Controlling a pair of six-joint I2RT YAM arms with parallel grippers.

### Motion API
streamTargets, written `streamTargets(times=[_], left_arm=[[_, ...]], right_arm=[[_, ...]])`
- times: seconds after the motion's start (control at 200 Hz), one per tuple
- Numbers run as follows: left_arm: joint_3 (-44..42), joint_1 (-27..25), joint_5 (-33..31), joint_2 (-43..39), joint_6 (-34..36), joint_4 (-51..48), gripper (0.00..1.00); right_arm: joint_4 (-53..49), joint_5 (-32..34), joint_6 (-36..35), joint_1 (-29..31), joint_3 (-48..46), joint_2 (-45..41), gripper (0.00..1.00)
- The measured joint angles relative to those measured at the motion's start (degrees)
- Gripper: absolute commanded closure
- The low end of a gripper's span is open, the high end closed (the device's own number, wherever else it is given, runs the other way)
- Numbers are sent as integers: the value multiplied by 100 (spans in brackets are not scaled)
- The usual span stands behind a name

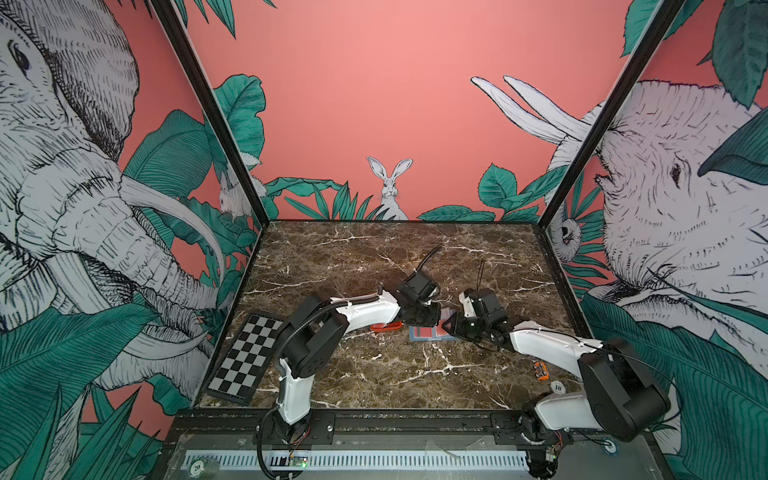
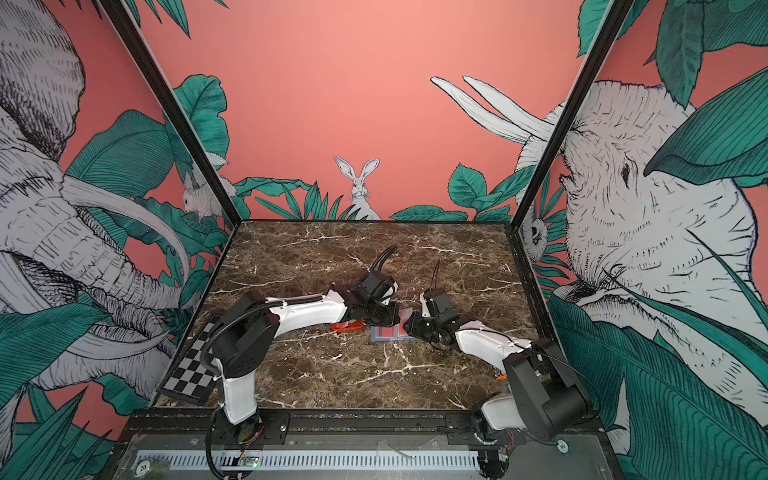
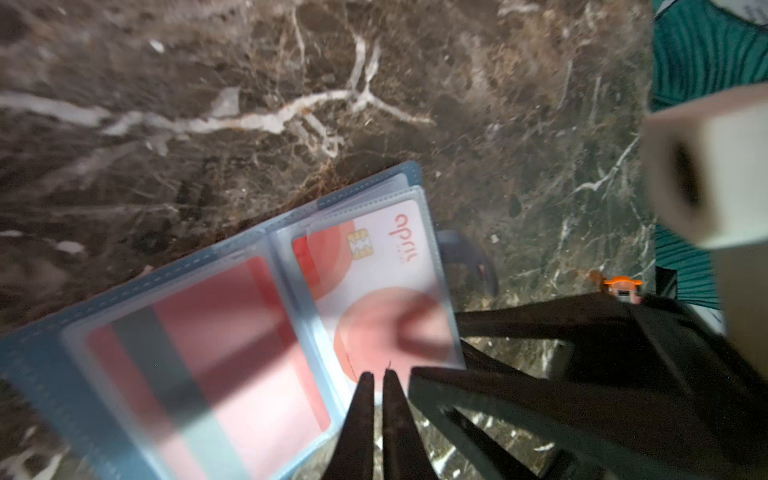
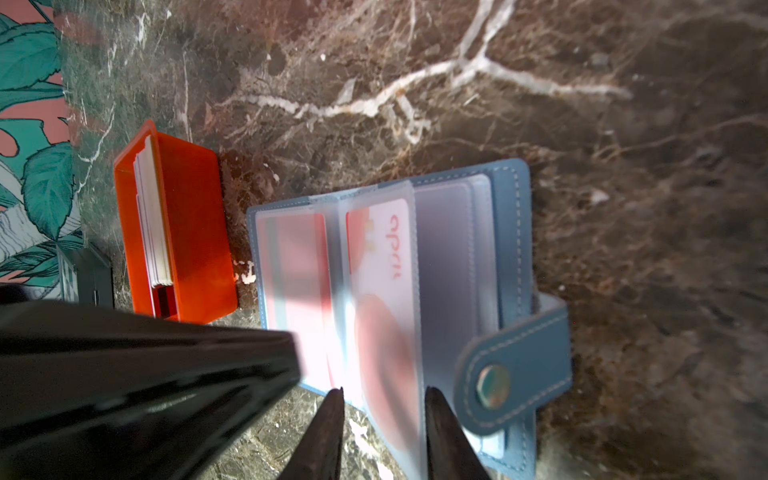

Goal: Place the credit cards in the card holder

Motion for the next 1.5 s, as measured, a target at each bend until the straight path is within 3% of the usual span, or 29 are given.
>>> streamTargets(times=[0.295,0.565,1.125,1.5], left_arm=[[-828,269,-155,-1572,-20,120,85],[-1862,678,-216,-2468,-109,203,82],[-2337,999,-245,-3104,-153,221,81],[-2535,1602,48,-3101,66,192,83]], right_arm=[[-103,63,-85,203,358,0,68],[-190,133,-136,483,726,131,66],[-535,339,-282,903,1440,603,64],[-793,393,-455,1104,2411,1204,44]])
